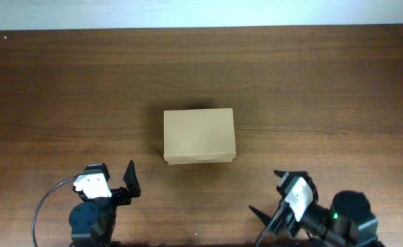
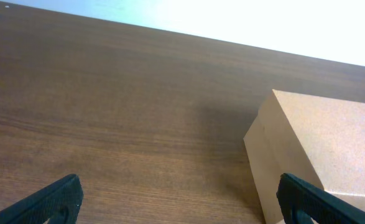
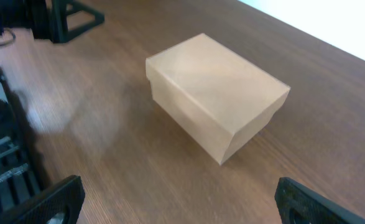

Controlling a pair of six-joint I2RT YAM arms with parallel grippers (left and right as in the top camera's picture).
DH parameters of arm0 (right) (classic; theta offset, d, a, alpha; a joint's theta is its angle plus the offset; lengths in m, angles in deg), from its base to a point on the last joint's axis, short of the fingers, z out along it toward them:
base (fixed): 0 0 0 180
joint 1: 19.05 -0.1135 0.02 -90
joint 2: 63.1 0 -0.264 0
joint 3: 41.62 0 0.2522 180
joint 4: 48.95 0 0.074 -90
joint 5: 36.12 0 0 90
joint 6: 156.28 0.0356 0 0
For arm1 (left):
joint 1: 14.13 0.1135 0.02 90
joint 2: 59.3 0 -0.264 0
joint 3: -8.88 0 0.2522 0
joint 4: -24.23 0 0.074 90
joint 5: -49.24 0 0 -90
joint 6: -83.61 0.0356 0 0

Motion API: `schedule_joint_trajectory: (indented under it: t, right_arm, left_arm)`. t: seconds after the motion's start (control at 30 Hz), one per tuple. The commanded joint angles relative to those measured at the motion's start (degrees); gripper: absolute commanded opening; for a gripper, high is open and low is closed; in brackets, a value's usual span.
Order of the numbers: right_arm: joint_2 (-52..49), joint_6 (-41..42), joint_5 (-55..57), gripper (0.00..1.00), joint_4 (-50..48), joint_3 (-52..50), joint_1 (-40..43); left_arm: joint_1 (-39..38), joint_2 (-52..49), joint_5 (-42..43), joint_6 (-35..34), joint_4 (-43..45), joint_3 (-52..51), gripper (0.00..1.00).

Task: Pack container

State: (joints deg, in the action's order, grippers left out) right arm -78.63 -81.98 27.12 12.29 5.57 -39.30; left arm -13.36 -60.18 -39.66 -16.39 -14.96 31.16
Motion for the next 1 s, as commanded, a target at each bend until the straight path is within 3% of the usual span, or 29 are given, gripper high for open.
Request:
schedule_joint_trajectory:
  t: [0.0, 0.37, 0.97]
  right_arm:
    - [6.0, -0.5, 0.9, 0.99, -1.5, -5.5, -0.3]
    - [14.2, -0.5, 1.9, 0.99, -5.0, -17.5, -0.3]
    - [15.4, -0.1, 5.0, 0.99, -7.9, -23.5, -0.3]
  left_arm:
    - [0.1, 0.5, 0.6, 1.1, 0.1, -0.2, 1.0]
    - [0.1, 0.5, 0.6, 1.1, 0.1, -0.2, 1.0]
    - [0.1, 0.5, 0.6, 1.1, 0.1, -0.2, 0.99]
